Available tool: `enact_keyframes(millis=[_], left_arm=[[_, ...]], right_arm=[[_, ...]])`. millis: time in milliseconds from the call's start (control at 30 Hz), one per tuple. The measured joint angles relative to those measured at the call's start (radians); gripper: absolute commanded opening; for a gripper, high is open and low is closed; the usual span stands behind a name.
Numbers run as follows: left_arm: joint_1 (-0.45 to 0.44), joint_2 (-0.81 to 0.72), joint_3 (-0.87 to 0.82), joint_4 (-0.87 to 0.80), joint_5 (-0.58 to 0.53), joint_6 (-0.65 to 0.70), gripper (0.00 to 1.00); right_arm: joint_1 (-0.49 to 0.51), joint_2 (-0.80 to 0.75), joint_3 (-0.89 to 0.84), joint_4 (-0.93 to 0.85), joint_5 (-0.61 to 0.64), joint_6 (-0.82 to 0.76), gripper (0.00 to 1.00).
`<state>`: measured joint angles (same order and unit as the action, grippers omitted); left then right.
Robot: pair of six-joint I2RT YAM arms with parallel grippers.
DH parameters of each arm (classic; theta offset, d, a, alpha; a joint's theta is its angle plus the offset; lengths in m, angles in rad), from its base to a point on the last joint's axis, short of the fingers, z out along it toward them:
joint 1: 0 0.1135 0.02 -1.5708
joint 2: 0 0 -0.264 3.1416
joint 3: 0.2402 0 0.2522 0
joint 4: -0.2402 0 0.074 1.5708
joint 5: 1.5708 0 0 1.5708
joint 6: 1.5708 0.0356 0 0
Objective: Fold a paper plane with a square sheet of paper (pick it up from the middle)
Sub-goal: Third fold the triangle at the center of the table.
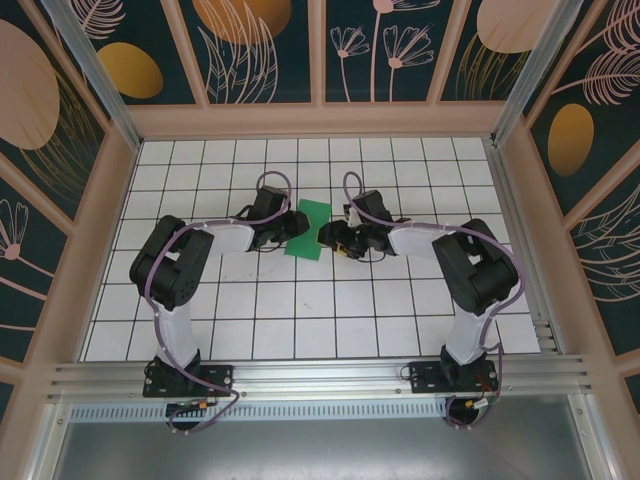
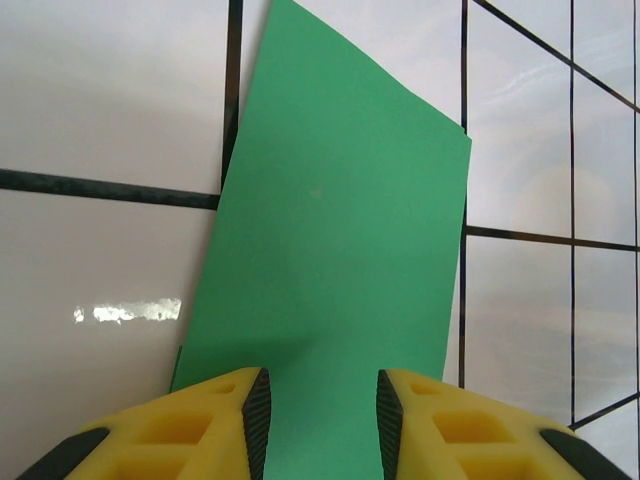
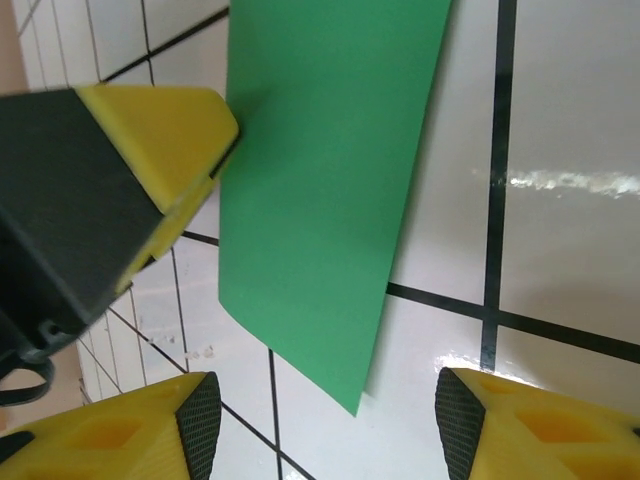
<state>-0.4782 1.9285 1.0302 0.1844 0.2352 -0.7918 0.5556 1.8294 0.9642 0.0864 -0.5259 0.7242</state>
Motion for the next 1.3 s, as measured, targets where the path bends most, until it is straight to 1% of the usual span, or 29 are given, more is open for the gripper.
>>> enact_keyframes(millis=[433, 633, 733, 800, 867, 1033, 1133, 1200, 1300], left_arm=[[0.031, 0.031, 0.010, 0.014, 0.029, -0.056, 0.40], [0.035, 0.034, 0.012, 0.018, 0.046, -0.075, 0.40], [0.035, 0.034, 0.012, 0.018, 0.046, -0.075, 0.40], [0.035, 0.034, 0.012, 0.018, 0.046, -0.075, 0.40], [0.035, 0.034, 0.012, 0.018, 0.047, -0.075, 0.40], [0.035, 0.034, 0.011, 0.020, 0.051, -0.076, 0.40], [0.035, 0.028, 0.001, 0.033, 0.065, -0.078, 0.40], [0.035, 0.018, -0.014, 0.042, 0.084, -0.079, 0.42], [0.035, 0.004, -0.026, 0.054, 0.122, -0.078, 0.44]], right_arm=[[0.037, 0.061, 0.051, 0.001, -0.018, 0.027, 0.59], [0.048, 0.076, 0.064, 0.002, -0.032, 0.043, 0.53], [0.048, 0.083, 0.064, 0.005, -0.044, 0.047, 0.47], [0.048, 0.087, 0.064, 0.005, -0.048, 0.053, 0.40], [0.048, 0.089, 0.064, 0.008, -0.050, 0.059, 0.34], [0.048, 0.089, 0.064, 0.019, -0.050, 0.073, 0.12], [0.048, 0.089, 0.064, 0.021, -0.050, 0.074, 0.03], [0.048, 0.089, 0.064, 0.020, -0.050, 0.071, 0.00], [0.048, 0.089, 0.064, 0.011, -0.051, 0.054, 0.00]])
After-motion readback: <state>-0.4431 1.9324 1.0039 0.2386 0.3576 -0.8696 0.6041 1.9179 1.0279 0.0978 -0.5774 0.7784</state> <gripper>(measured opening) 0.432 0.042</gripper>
